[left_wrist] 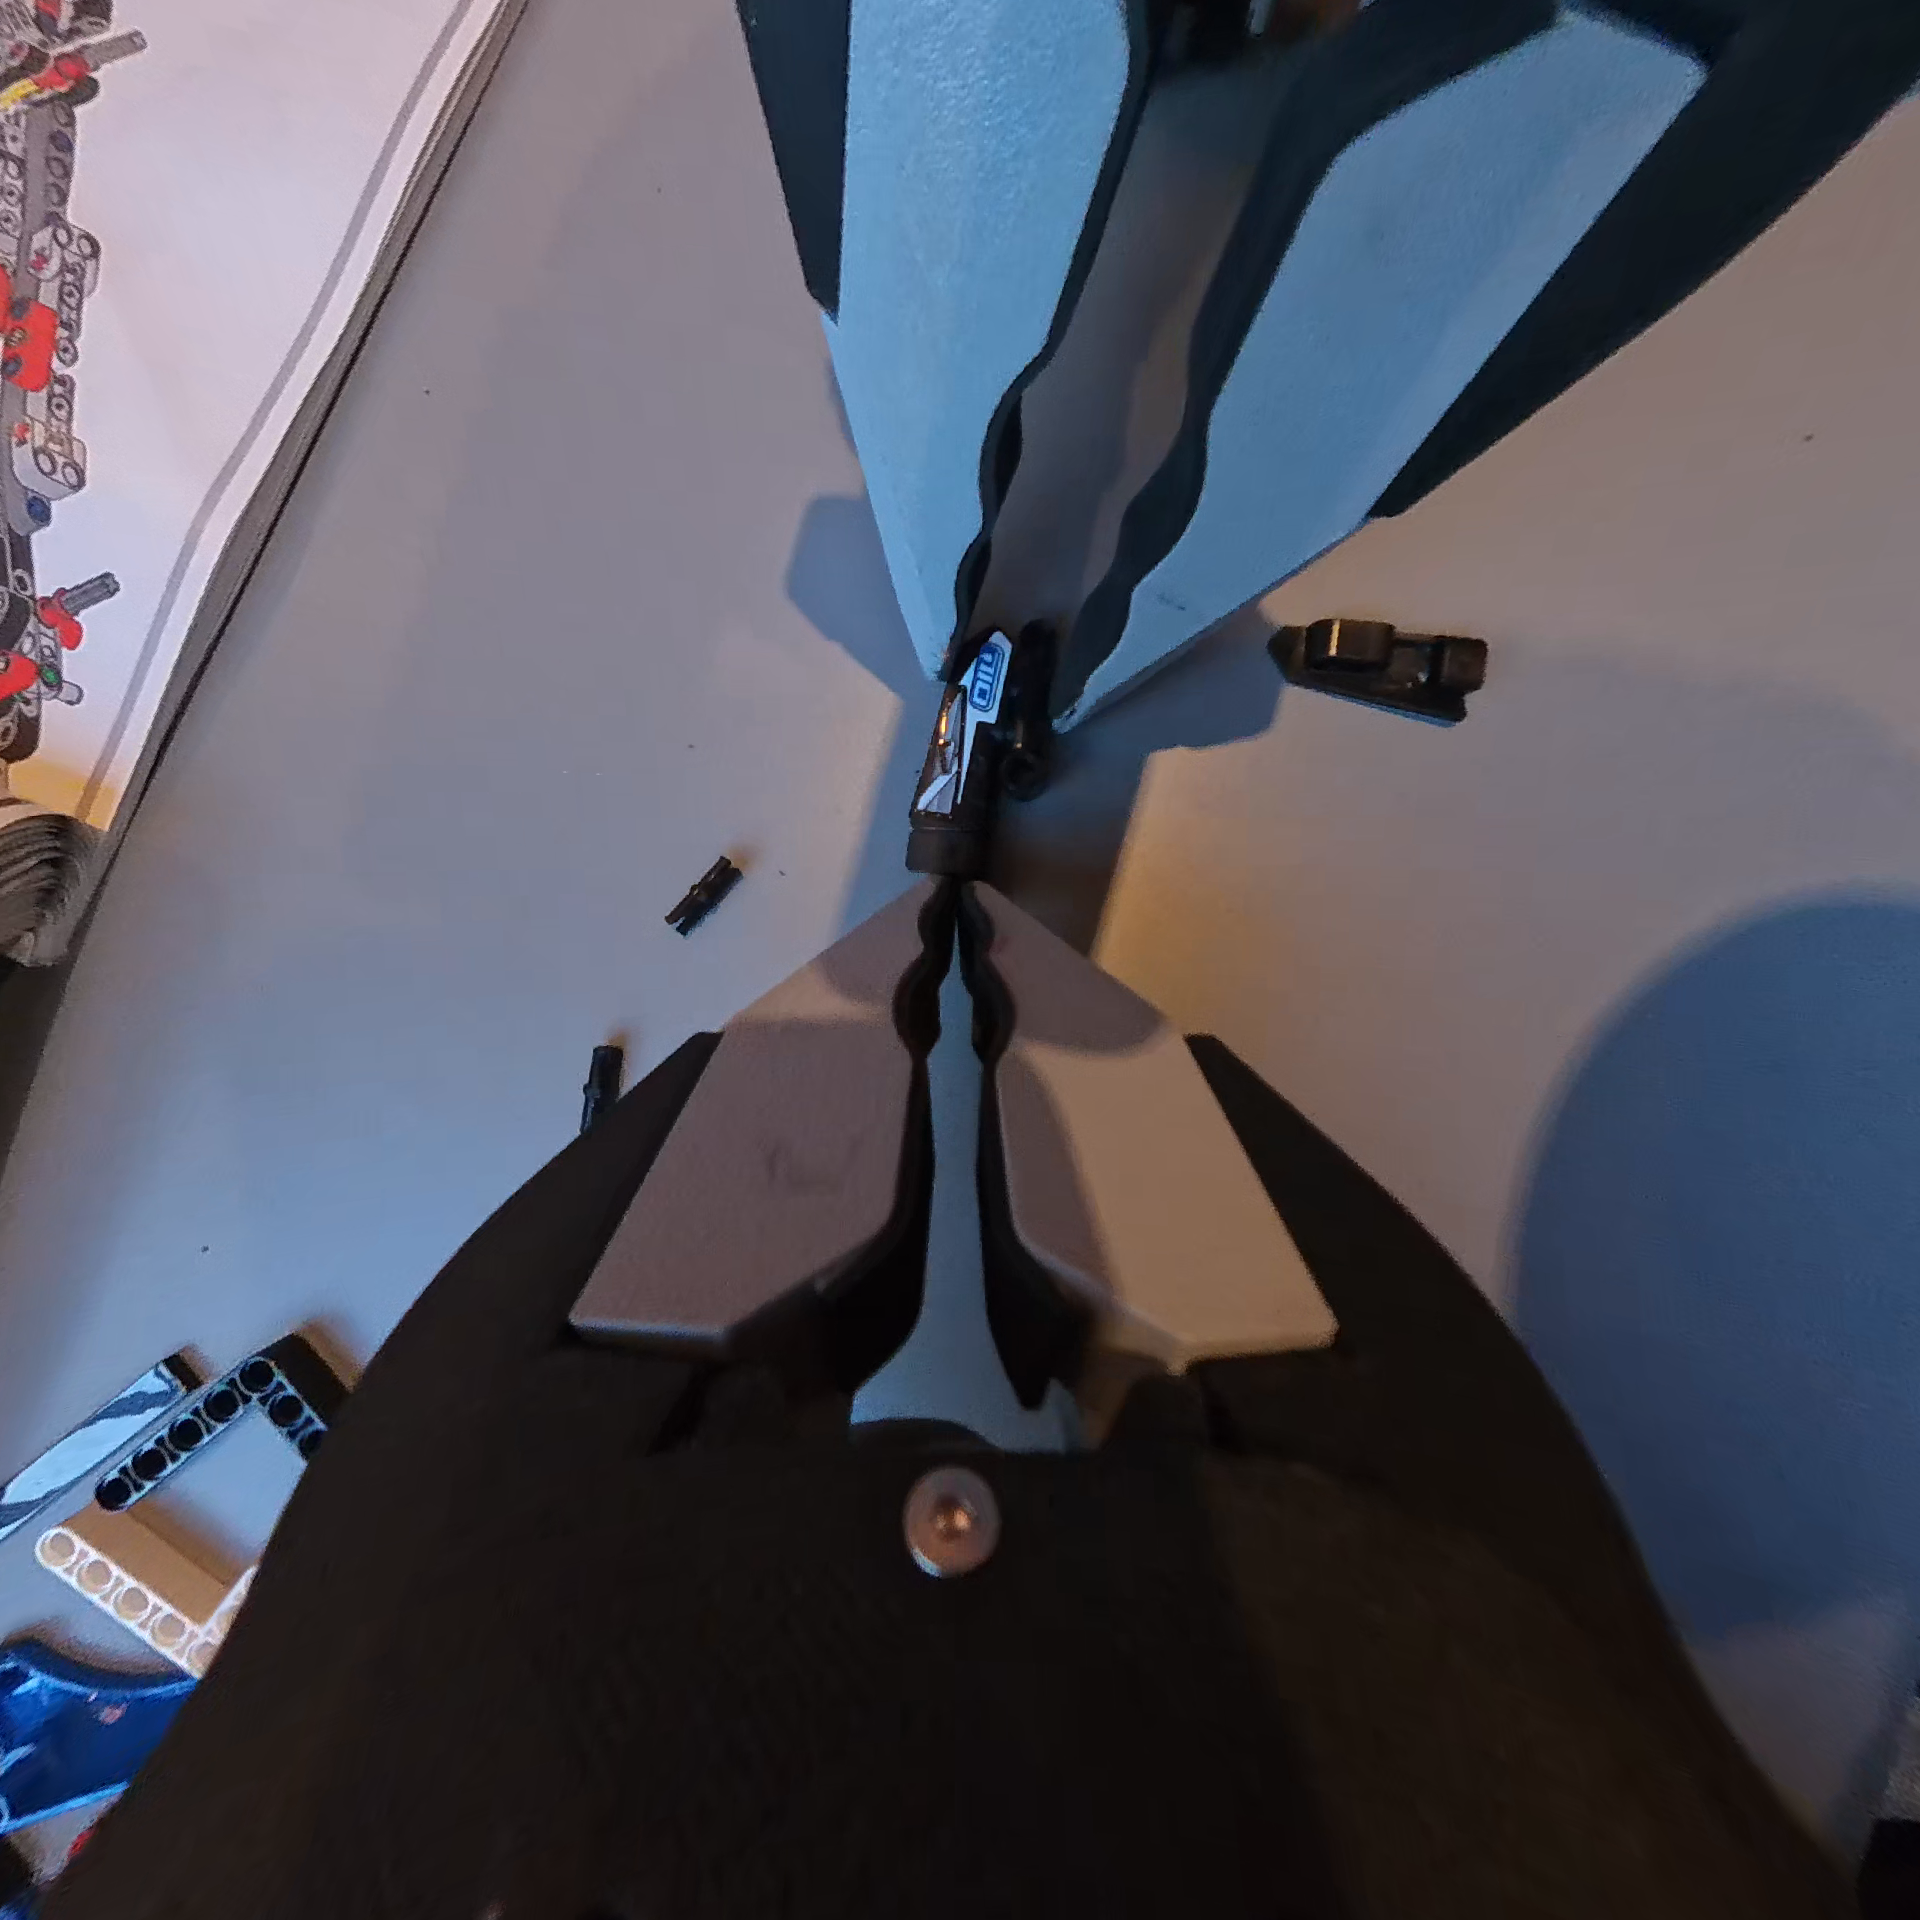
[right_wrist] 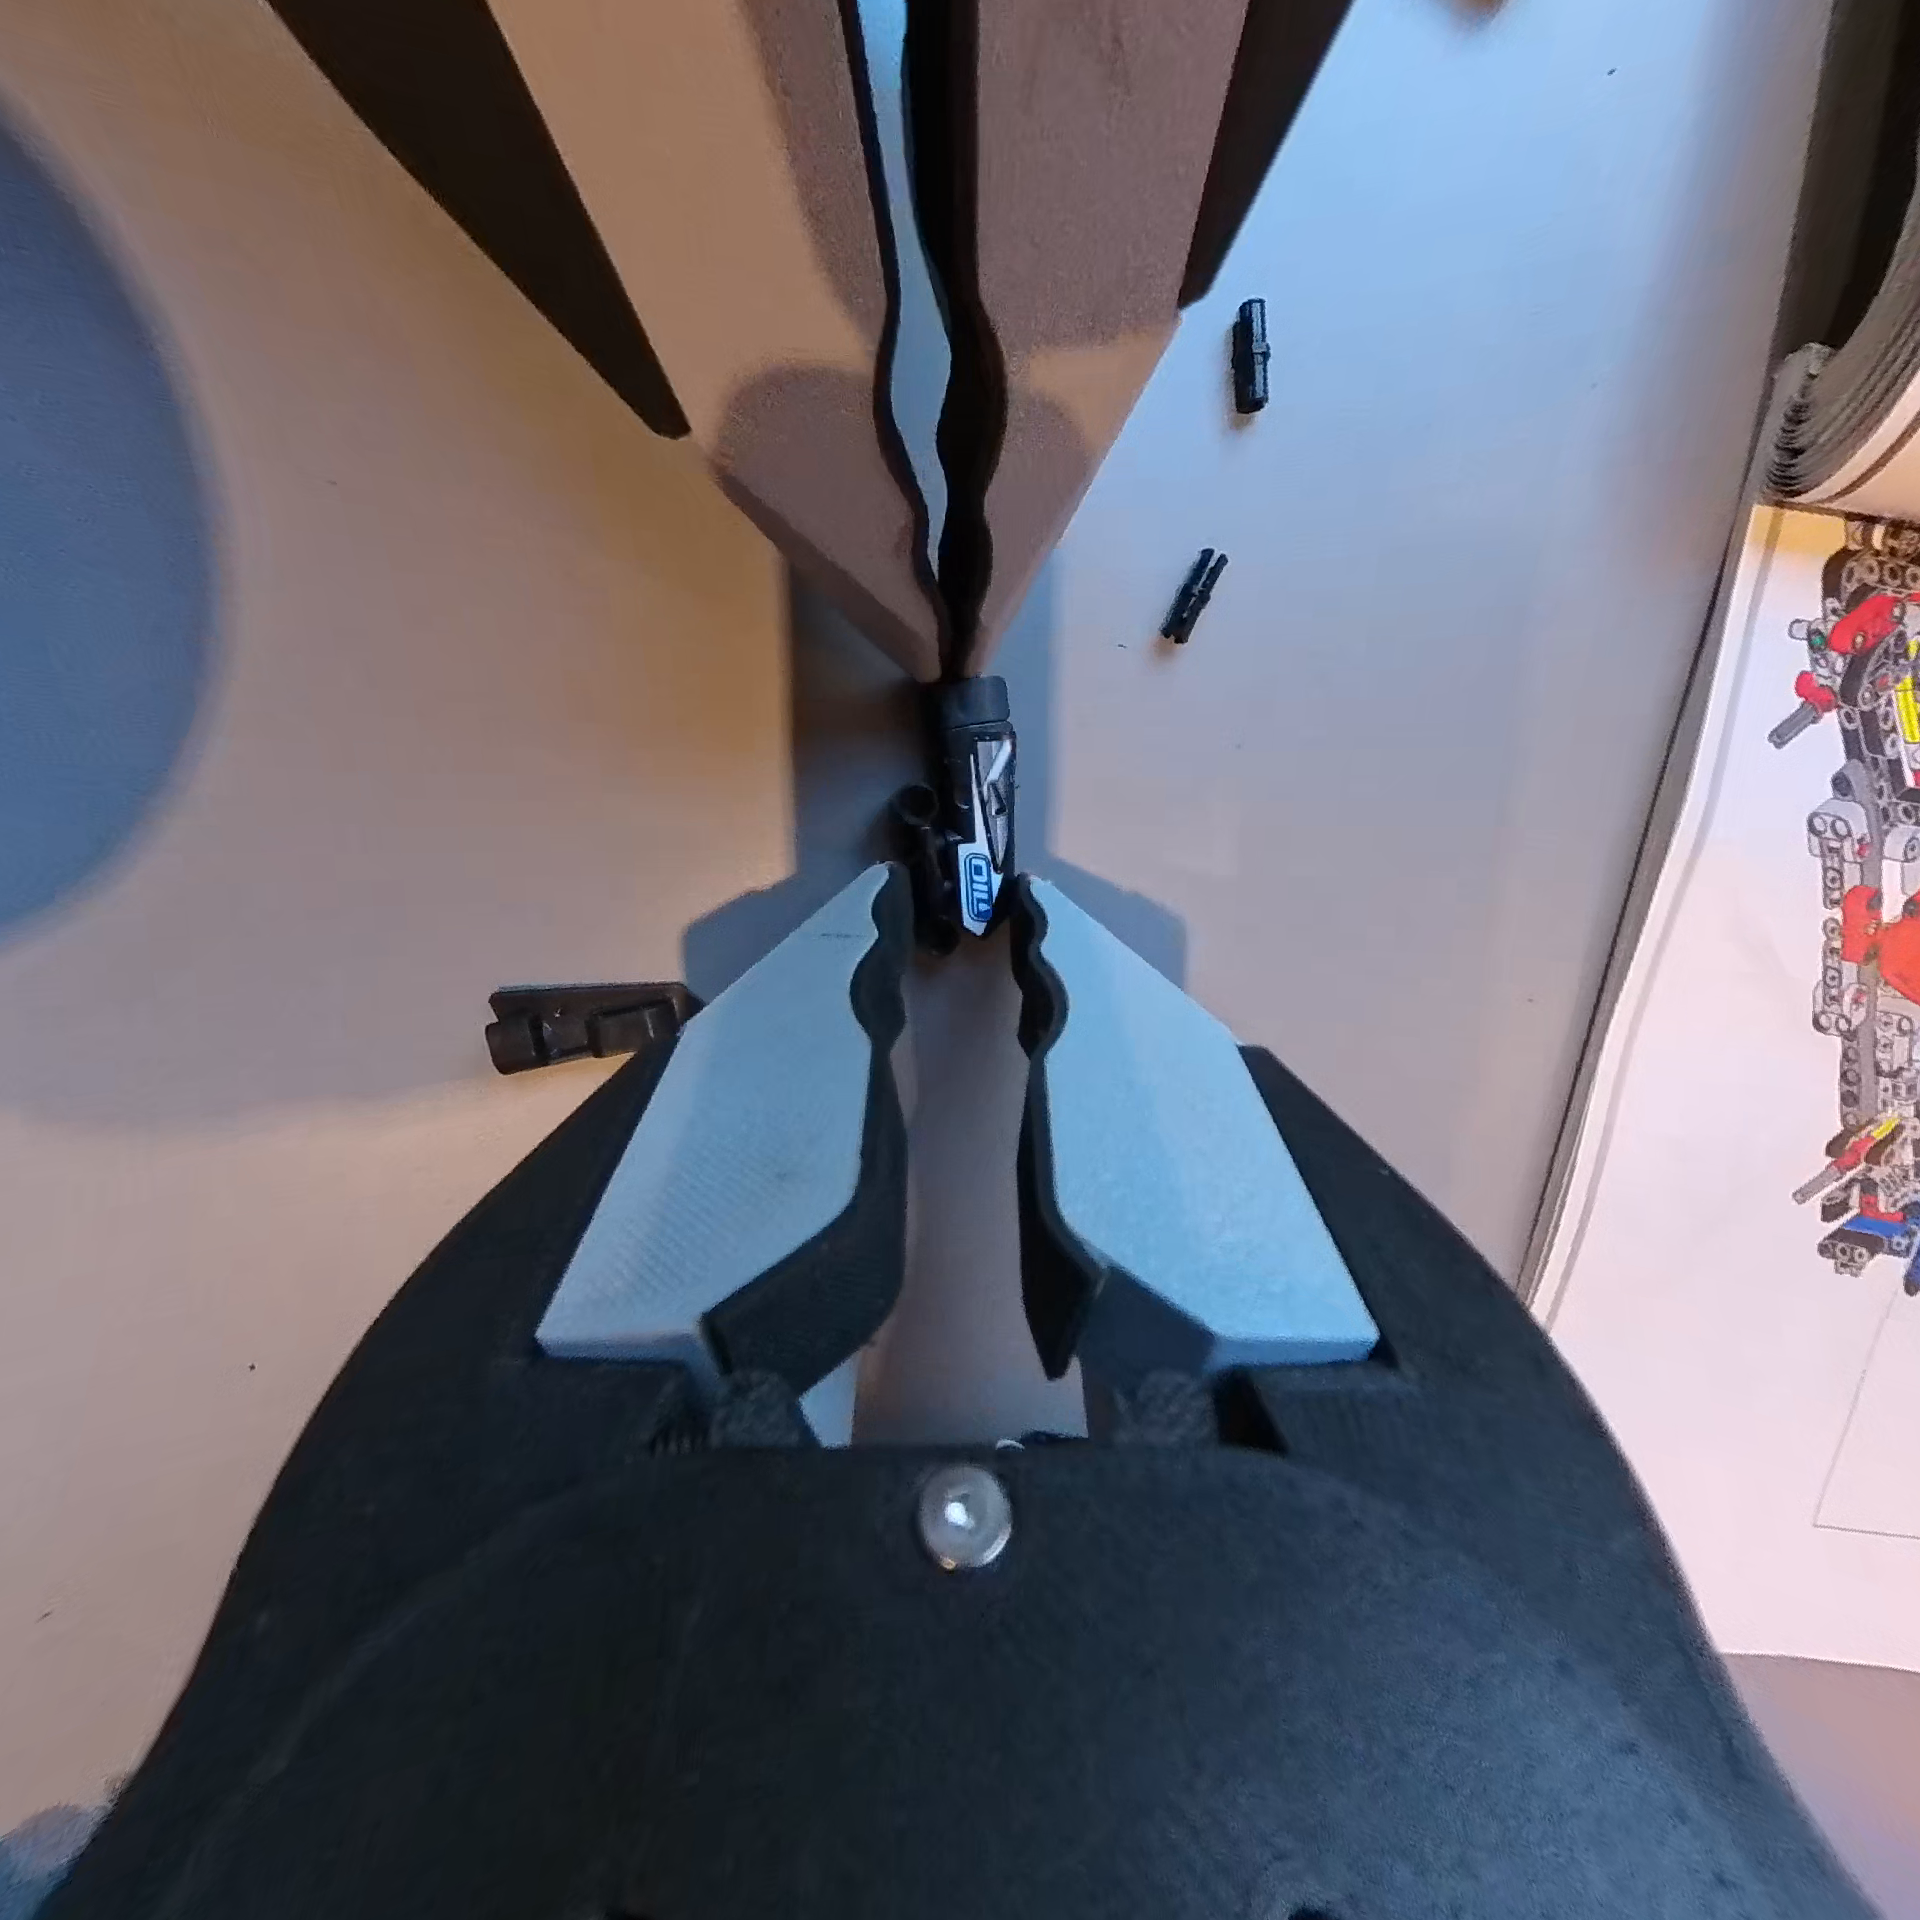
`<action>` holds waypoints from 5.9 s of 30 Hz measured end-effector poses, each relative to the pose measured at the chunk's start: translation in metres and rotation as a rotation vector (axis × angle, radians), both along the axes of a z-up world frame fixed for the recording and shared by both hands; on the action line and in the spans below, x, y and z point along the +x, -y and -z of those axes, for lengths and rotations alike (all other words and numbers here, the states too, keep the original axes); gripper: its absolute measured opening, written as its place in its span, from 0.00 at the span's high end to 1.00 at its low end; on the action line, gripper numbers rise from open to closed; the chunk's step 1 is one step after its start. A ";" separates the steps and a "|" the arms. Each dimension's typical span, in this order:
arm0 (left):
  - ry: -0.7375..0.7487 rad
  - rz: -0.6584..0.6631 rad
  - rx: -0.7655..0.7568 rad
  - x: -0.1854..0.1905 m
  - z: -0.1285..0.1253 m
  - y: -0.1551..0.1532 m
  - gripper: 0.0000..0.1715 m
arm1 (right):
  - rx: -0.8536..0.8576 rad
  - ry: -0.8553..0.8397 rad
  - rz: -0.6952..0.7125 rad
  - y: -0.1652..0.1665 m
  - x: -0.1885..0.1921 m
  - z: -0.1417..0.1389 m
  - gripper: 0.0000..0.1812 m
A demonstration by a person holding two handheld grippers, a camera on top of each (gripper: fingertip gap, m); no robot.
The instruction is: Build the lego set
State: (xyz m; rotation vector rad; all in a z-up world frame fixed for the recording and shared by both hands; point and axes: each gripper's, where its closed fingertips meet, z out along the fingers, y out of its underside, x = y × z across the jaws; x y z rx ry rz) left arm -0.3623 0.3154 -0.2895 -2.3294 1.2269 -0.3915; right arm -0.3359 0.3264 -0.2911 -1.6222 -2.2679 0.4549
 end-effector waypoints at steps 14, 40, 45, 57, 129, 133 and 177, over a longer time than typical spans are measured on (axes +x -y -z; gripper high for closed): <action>0.042 -0.236 0.002 -0.050 -0.022 0.025 0.86 | -0.078 -0.225 0.181 -0.003 0.027 -0.043 0.75; 0.068 -0.310 0.044 -0.053 -0.002 -0.029 0.84 | -0.116 -0.844 0.222 0.039 0.142 -0.078 0.88; 0.041 -0.317 0.107 -0.060 -0.006 -0.033 0.83 | -0.112 -0.893 0.243 0.029 0.140 -0.085 0.89; 0.247 -0.481 0.449 -0.074 -0.056 -0.065 0.85 | -0.102 -0.969 0.219 0.023 0.122 -0.094 0.90; 0.261 -0.434 0.583 -0.067 -0.062 -0.069 0.94 | -0.124 -1.036 0.225 0.010 0.131 -0.106 0.99; 0.258 -0.432 0.579 -0.066 -0.060 -0.069 0.94 | -0.124 -1.036 0.224 0.010 0.131 -0.106 0.99; 0.250 -0.393 0.613 -0.058 -0.071 -0.065 0.94 | -0.104 -1.016 0.203 0.014 0.129 -0.103 1.00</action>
